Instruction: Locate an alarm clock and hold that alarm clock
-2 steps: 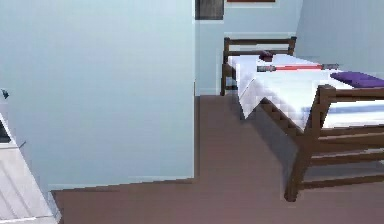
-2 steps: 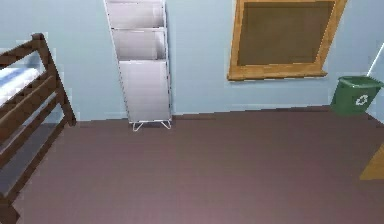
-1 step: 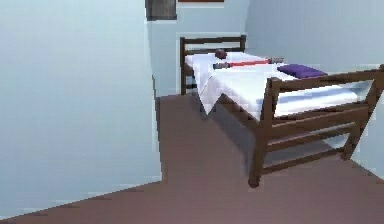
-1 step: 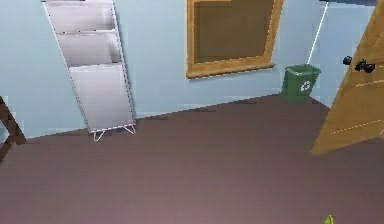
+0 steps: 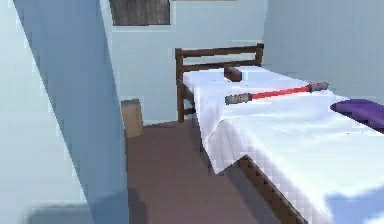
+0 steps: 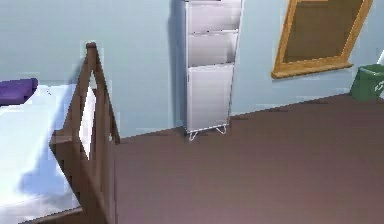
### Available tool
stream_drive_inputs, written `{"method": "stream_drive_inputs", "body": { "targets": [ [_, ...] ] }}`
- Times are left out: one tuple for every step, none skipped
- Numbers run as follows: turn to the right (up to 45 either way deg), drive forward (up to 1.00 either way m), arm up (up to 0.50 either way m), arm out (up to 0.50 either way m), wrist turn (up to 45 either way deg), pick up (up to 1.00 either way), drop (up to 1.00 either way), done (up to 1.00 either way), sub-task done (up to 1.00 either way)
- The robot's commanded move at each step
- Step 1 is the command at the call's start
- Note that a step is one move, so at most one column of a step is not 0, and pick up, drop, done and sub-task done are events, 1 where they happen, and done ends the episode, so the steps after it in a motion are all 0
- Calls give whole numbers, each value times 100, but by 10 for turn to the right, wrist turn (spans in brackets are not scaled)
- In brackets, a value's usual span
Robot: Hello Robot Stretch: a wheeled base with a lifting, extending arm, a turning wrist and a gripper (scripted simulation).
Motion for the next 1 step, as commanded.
{"method": "stream_drive_inputs", "body": {
  "targets": [
    [90, 0, 0, 0, 0, 0, 0, 0, 0]
  ]
}}
